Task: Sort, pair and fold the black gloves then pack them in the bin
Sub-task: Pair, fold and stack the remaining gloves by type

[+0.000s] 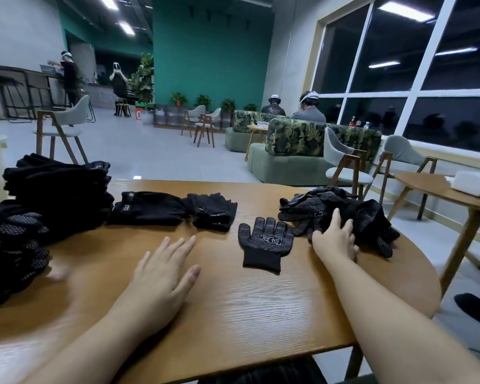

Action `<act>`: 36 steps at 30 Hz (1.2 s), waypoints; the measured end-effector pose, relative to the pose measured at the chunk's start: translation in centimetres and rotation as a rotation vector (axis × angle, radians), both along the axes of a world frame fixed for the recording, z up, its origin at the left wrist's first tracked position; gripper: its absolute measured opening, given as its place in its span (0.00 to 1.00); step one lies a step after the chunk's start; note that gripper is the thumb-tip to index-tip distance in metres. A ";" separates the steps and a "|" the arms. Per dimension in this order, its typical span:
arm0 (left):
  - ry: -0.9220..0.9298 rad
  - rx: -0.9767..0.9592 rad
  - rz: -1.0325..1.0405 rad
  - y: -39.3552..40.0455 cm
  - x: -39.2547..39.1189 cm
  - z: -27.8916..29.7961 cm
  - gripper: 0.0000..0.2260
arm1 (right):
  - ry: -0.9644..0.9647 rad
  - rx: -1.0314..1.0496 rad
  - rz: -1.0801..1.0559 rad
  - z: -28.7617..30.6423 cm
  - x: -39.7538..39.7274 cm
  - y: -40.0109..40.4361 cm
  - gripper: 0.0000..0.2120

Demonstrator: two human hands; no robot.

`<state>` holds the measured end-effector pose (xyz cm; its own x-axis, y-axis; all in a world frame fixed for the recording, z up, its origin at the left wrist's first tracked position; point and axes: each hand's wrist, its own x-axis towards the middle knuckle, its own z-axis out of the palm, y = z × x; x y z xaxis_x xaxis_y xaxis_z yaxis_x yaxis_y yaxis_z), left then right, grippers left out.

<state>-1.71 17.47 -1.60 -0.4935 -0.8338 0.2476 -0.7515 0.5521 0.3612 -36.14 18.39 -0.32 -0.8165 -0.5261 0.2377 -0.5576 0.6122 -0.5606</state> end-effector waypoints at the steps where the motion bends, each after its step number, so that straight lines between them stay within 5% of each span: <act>1: 0.000 0.001 -0.002 0.0 0.0 -0.1 0.25 | 0.007 -0.006 -0.004 0.0 -0.1 0.0 0.36; 10: -0.019 0.027 -0.009 0.2 0.0 0.2 0.36 | -0.001 -0.030 0.008 0.3 -1.0 -0.1 0.35; 19: 0.013 0.016 -0.015 0.2 0.0 0.1 0.48 | 0.257 -0.112 0.139 1.5 2.8 1.3 0.34; 33: 0.228 0.040 -0.019 0.1 0.1 0.3 0.28 | 0.193 -0.094 0.908 2.6 20.9 3.9 0.36; 36: 0.339 0.070 -0.034 0.2 0.3 0.4 0.33 | 0.134 -0.150 1.071 1.9 22.6 4.2 0.32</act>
<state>-1.42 17.67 -1.24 -0.4209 -0.8392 0.3445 -0.5642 0.5395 0.6250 -13.59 22.64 1.62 0.0858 -0.9074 0.4114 -0.8228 -0.2974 -0.4843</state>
